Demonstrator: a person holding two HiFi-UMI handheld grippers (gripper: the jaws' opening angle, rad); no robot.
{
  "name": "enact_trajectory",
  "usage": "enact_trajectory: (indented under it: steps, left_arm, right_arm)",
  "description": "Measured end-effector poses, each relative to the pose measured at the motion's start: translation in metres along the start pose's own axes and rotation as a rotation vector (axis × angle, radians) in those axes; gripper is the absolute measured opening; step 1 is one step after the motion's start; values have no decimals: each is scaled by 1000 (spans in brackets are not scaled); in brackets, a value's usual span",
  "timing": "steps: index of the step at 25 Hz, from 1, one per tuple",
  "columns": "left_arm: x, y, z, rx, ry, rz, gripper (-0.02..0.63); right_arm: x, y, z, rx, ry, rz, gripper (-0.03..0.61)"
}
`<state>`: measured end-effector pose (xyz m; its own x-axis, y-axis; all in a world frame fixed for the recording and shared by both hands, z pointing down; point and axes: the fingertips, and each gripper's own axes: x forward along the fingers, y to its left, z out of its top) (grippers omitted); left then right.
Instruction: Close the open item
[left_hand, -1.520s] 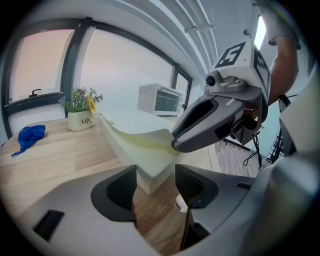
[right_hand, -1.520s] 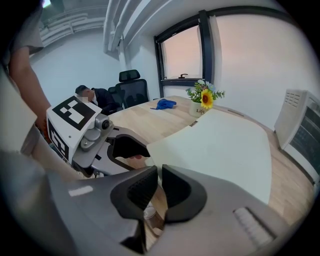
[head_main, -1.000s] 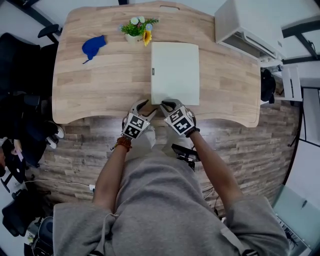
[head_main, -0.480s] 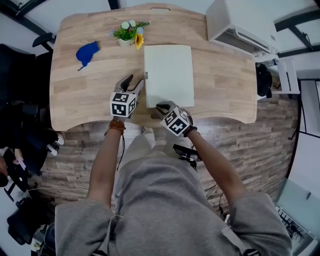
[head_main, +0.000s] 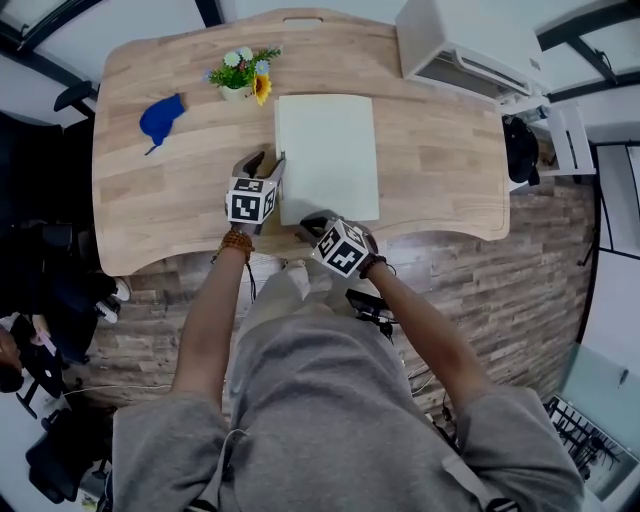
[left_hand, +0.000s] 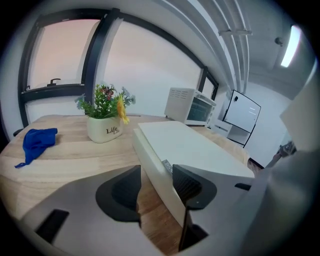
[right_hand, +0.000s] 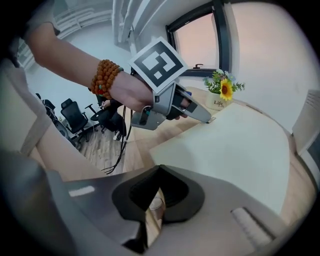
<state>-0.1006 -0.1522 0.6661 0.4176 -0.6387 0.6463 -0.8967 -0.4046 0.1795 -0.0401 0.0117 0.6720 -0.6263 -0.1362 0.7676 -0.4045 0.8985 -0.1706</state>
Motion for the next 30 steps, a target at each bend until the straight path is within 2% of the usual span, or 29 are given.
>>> enact_trajectory:
  steps: [5, 11, 18, 21, 25, 27, 30]
  left_arm:
    - [5, 0, 0, -13, 15, 15, 196]
    - [3, 0, 3, 23, 18, 31, 196]
    - [-18, -6, 19, 37, -64, 1, 196]
    - [-30, -10, 28, 53, -99, -14, 196]
    - [-41, -11, 36, 69, -124, -19, 196]
    - [-43, -10, 38, 65, -133, -14, 196]
    - [-40, -9, 36, 51, -126, -5, 196]
  right_arm:
    - [0, -1, 2, 10, 3, 16, 8]
    - [-3, 1, 6, -9, 0, 44, 11]
    - [-34, -8, 45, -49, -121, 17, 11]
    - [-52, -21, 60, -49, -180, -39, 11]
    - [-68, -59, 69, 0, -247, -193, 11]
    - [-69, -77, 70, 9, -250, -263, 11]
    - [-59, -92, 63, 10, -209, -314, 42]
